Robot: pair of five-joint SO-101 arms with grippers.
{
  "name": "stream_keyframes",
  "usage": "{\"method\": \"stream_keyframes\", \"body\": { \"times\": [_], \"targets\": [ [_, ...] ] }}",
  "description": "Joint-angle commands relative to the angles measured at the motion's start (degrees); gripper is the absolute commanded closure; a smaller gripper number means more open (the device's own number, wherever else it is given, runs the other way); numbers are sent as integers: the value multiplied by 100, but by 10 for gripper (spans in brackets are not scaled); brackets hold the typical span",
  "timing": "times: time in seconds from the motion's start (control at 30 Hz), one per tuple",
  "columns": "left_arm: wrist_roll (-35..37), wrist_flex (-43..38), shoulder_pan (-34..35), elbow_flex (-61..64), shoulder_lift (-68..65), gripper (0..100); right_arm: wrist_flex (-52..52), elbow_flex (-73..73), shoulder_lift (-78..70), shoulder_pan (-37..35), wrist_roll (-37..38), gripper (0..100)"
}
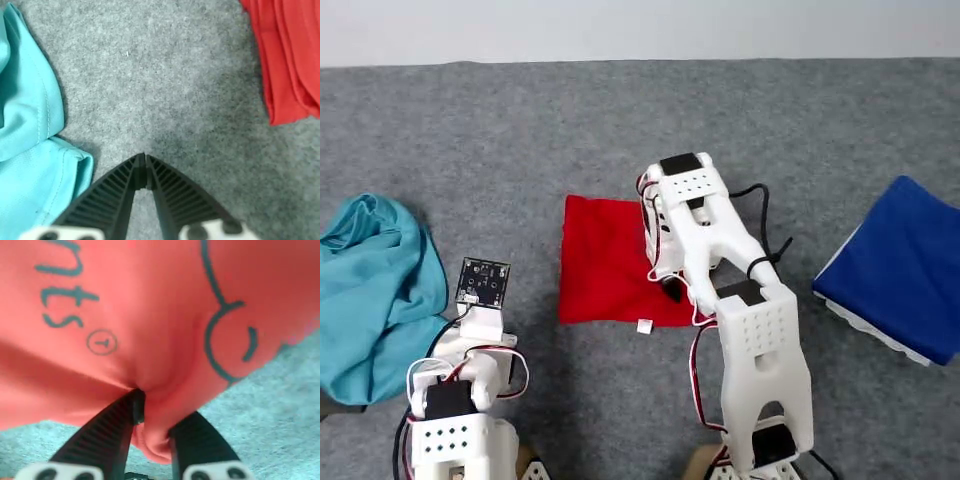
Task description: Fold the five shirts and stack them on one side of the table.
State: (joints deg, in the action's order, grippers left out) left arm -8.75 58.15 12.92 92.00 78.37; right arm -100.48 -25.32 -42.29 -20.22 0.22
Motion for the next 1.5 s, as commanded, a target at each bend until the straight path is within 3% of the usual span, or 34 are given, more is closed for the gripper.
{"method": "stream_keyframes", "body": {
  "times": [0.0,0.27,0.33,0.47,0.7,1.0,1.23,1.33,1.47],
  "targets": [
    [35,-97,-35,-22,44,993,-224,0,558,127,62,987],
    [35,-97,-35,-22,44,993,-233,-9,611,163,123,988],
    [35,-97,-35,-22,44,993,-242,-9,655,295,440,989],
    [35,-97,-35,-22,44,993,-224,-18,787,629,1793,989],
    [35,-97,-35,-22,44,993,48,-932,796,1244,5222,989],
    [35,-97,-35,-22,44,993,1473,-1679,488,1077,7358,989],
    [35,-97,-35,-22,44,993,2440,-1679,136,699,7534,984],
    [35,-97,-35,-22,44,993,2519,-1679,145,769,7393,925],
    [35,-97,-35,-22,44,993,2475,-2040,154,998,5574,827]
  ]
}}
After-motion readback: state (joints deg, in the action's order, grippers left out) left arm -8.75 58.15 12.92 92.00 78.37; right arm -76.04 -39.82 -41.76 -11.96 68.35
